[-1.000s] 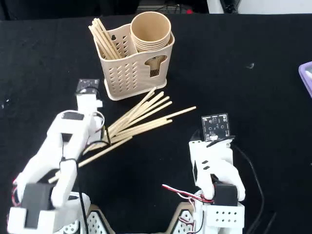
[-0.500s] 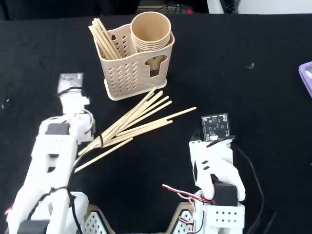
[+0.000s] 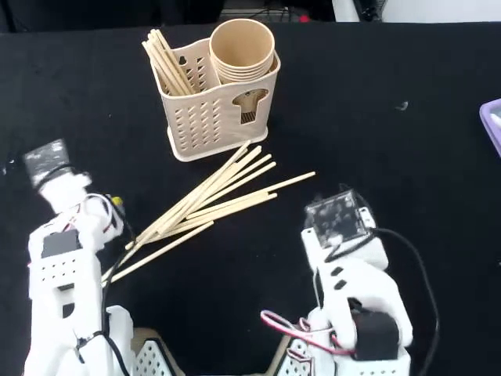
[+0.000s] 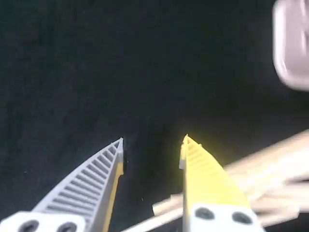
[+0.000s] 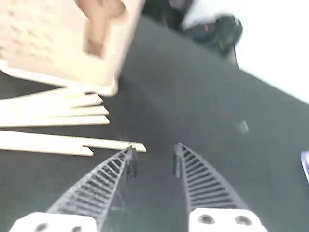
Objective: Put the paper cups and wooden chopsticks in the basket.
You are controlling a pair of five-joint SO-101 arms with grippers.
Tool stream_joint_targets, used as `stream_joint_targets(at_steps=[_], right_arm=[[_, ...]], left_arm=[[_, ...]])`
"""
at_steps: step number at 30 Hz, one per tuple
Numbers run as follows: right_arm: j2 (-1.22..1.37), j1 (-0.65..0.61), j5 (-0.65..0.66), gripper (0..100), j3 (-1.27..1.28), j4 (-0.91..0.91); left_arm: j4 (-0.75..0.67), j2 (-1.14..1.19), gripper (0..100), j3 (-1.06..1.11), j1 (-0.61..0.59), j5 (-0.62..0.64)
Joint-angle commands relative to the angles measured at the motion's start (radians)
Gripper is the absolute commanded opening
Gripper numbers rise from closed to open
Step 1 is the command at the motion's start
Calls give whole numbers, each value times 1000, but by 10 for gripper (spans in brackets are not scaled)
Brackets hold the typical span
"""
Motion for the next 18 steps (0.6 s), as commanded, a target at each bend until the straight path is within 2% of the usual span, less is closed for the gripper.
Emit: stream_joint_targets(at_steps=[1,5,8,13,18], right_arm=[[-7,-138,-9,181,-143,25],[213,-264,-60,181,-294,41],[449,-423,-44,181,-383,52],[788,-663,98,181,-438,9],[1093,-710,285,183,-426,-149]], left_arm=[[-41,-15,198,-4,-58,81],[-48,-15,198,2,-90,89],[-48,-15,198,4,-91,89],[-48,-15,198,5,-91,89],[-41,-15,198,-2,-147,91]])
